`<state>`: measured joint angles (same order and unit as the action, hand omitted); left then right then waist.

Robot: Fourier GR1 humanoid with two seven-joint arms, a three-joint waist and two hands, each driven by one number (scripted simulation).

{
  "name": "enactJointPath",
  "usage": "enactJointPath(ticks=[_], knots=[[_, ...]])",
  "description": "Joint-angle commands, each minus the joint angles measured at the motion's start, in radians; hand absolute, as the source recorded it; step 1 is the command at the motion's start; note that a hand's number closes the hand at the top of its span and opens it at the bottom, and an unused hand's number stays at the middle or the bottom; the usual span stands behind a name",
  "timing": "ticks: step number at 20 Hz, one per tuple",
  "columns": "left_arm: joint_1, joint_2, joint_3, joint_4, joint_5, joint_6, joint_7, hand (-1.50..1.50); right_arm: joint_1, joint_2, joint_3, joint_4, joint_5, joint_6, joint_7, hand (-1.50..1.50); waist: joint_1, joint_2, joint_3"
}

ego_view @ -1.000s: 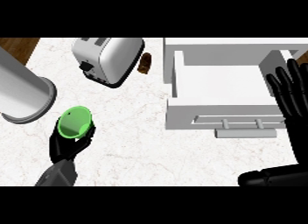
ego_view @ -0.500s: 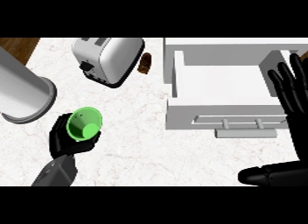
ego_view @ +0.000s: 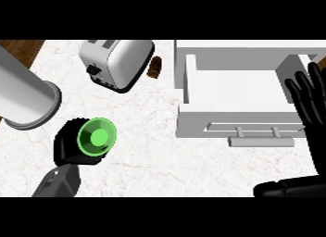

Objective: Pick up the cup, place it into the drawer and close the drawer

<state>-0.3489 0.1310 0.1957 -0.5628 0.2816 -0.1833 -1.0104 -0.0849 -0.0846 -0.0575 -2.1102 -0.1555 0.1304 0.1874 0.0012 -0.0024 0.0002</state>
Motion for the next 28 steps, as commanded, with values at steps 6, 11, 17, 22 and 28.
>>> enactJointPath(ticks=[6, 11, 17, 22, 28], knots=[[0.048, -0.017, -0.131, -0.383, -0.006, -0.047, 0.185, 1.5, -0.011, 0.017, 0.019, 0.02, 0.046, -0.032, 0.011, -1.5, 0.012, -0.003, 0.001], [0.072, -0.038, -0.177, -0.681, 0.035, 0.02, 0.415, 1.5, 0.049, -0.017, -0.032, -0.008, -0.048, 0.035, -0.005, -1.5, 0.008, -0.004, 0.001], [-0.029, -0.084, -0.205, -0.825, 0.051, 0.128, 0.619, 1.5, 0.05, 0.015, 0.013, -0.024, 0.022, 0.001, -0.025, -1.5, -0.002, 0.0, 0.0], [-0.162, -0.108, -0.222, -0.892, 0.011, 0.244, 0.742, 1.5, 0.015, 0.008, 0.001, 0.006, 0.022, -0.008, -0.009, -1.5, -0.003, 0.0, 0.0], [-0.341, -0.13, -0.224, -0.794, -0.053, 0.344, 0.808, 1.5, 0.028, 0.001, 0.006, -0.029, 0.024, 0.001, -0.002, -1.5, -0.009, 0.002, 0.0]])
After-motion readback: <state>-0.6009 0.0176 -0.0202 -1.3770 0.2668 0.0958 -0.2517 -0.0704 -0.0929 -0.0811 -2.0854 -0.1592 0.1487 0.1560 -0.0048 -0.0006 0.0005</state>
